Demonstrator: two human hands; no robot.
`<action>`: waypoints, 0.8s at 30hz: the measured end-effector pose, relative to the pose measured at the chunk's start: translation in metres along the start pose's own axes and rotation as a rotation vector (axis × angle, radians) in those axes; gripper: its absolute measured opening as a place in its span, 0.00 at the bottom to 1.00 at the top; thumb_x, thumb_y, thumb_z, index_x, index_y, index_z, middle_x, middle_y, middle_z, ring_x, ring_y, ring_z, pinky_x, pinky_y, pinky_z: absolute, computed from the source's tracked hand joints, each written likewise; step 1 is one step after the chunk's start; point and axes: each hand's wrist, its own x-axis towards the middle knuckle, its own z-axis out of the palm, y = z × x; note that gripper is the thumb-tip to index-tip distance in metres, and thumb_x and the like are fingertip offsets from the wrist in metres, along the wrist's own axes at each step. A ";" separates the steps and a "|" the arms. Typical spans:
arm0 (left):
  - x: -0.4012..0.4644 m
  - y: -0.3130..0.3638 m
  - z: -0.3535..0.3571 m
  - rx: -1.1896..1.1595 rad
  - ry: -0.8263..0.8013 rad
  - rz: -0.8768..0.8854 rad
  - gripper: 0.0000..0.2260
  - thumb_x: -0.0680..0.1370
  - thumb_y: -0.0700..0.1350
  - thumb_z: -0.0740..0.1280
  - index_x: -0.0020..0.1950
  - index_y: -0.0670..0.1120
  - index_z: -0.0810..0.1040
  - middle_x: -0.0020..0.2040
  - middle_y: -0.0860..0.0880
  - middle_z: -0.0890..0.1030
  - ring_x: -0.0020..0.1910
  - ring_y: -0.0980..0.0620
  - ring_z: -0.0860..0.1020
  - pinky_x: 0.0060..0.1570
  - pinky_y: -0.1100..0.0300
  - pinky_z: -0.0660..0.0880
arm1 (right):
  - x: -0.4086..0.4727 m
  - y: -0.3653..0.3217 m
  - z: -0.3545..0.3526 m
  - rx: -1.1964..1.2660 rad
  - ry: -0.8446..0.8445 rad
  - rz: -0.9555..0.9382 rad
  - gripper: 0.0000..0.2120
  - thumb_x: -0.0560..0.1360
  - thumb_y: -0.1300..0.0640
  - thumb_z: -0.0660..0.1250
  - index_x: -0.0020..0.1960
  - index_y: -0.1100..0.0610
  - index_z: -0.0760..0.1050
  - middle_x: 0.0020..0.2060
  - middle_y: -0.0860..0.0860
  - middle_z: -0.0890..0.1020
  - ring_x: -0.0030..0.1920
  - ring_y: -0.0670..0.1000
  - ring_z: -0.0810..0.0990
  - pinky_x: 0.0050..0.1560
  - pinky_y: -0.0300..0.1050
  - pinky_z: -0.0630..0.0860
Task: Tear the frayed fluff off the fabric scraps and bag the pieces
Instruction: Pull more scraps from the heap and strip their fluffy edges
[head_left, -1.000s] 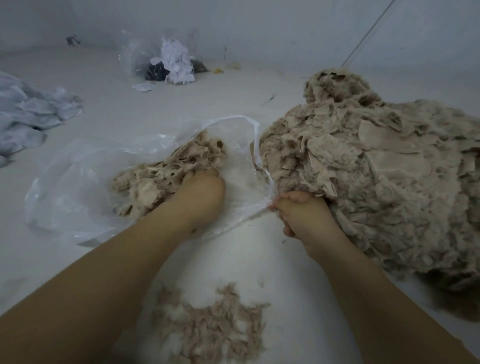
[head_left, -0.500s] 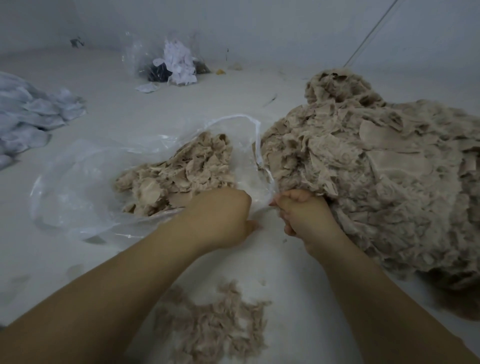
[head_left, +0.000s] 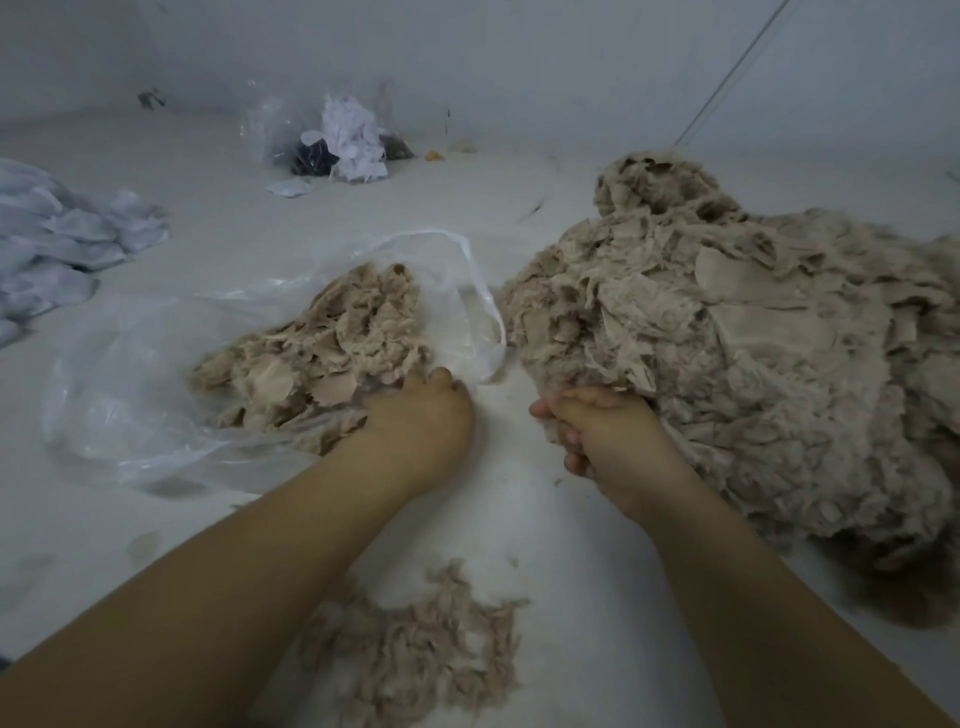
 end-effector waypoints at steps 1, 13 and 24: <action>-0.003 0.001 -0.002 0.061 0.013 -0.023 0.17 0.79 0.37 0.58 0.68 0.41 0.71 0.64 0.41 0.69 0.67 0.39 0.69 0.61 0.34 0.70 | -0.001 -0.001 -0.001 0.016 -0.012 0.008 0.11 0.81 0.59 0.63 0.43 0.58 0.81 0.20 0.46 0.69 0.20 0.41 0.66 0.23 0.34 0.66; 0.033 0.048 -0.033 -1.084 0.483 0.128 0.06 0.76 0.45 0.70 0.42 0.44 0.77 0.36 0.51 0.76 0.40 0.47 0.77 0.38 0.56 0.74 | -0.012 -0.014 -0.006 0.049 -0.076 0.110 0.13 0.79 0.61 0.61 0.37 0.57 0.74 0.20 0.47 0.68 0.21 0.42 0.62 0.21 0.34 0.59; 0.060 0.055 -0.025 -1.444 0.534 0.013 0.10 0.74 0.41 0.72 0.40 0.52 0.72 0.34 0.57 0.74 0.34 0.56 0.74 0.33 0.63 0.71 | -0.006 -0.014 -0.005 0.062 -0.063 0.136 0.13 0.80 0.59 0.60 0.37 0.59 0.73 0.19 0.46 0.64 0.19 0.42 0.58 0.20 0.33 0.59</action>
